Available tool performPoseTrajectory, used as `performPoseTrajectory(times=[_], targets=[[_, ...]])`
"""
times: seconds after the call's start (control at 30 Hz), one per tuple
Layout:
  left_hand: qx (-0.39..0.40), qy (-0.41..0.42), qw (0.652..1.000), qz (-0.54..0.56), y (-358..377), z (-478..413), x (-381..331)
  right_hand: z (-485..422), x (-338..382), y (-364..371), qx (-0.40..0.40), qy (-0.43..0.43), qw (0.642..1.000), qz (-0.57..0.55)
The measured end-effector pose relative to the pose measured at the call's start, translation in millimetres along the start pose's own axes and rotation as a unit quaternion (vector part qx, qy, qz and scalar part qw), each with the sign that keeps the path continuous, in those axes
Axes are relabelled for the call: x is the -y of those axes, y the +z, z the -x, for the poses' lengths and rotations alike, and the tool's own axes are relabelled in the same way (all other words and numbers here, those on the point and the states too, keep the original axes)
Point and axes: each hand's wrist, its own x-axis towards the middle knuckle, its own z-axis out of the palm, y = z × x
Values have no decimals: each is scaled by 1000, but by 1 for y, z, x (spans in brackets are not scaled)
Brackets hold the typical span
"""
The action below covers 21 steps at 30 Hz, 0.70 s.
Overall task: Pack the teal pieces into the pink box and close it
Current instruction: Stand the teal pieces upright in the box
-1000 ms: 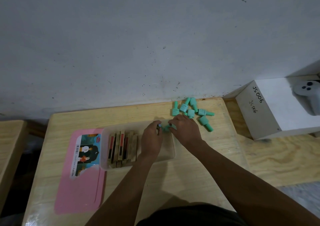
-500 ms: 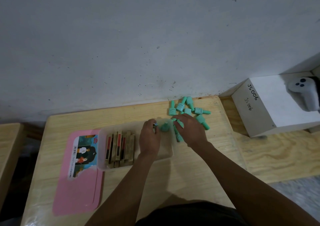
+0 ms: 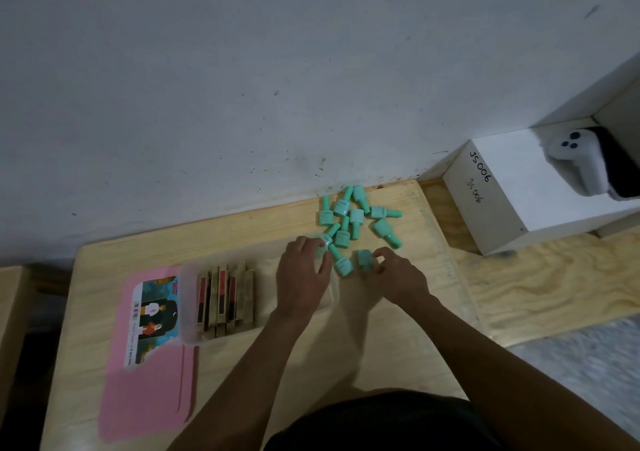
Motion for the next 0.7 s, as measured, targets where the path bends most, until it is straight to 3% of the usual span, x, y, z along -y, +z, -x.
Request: performPoseTrajectory(times=[0.07,0.17,0.33,0.47,0.7], targets=[[44,97,993,-57,4,-4,-12,-1,6,8,7,16,1000,10],[130,198,955,-179,8,-16,-27,-2,9,15,-2,34,999,6],[312,216,852,-360,16,-50,-50,-6,-9,10,-39,28,996,-71],[346,240,795,-436,35,-69,-59,-10,-22,-3,-79,17,986,-149],[359,258,756,-482,58,-79,-58,-14,-33,-23,-110,13,971,-213]])
